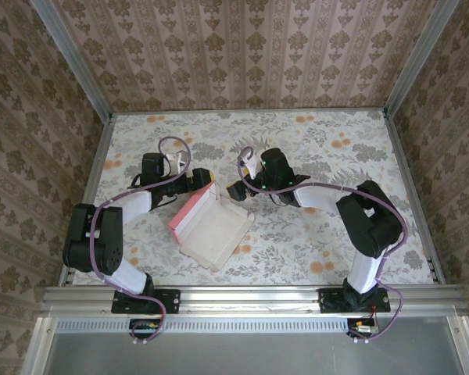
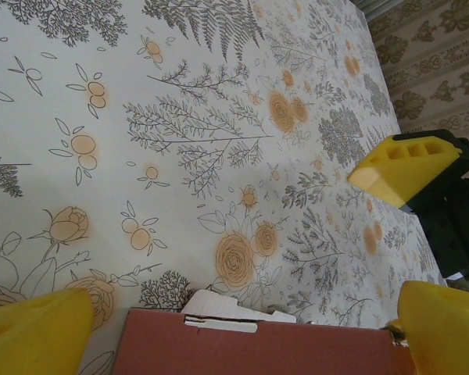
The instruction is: Fold the paper box
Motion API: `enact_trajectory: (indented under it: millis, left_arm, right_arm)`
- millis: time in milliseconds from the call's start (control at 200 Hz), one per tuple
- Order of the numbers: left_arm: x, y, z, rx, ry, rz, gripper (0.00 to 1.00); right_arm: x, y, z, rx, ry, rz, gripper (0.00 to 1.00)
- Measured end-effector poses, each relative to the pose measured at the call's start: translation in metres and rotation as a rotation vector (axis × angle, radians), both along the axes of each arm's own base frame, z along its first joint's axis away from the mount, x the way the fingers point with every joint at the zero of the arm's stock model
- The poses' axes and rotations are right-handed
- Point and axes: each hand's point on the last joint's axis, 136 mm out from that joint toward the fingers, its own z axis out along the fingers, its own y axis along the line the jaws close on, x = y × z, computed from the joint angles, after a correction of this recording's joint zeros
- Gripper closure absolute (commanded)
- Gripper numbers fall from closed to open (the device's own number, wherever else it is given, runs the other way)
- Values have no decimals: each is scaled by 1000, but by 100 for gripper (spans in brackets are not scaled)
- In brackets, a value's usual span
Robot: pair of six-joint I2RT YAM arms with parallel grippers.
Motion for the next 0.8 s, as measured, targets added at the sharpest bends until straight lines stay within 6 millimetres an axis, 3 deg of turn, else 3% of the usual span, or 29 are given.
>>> enact_trajectory:
  millis: [350, 800]
  left_arm:
    - [0, 0, 0, 0, 0, 0, 0]
    - [-2, -2, 1, -9, 10, -15, 0]
  right_arm:
    - [-6, 23, -9, -1, -3, 55, 25]
    - [-4, 52, -4, 8, -39, 84, 36]
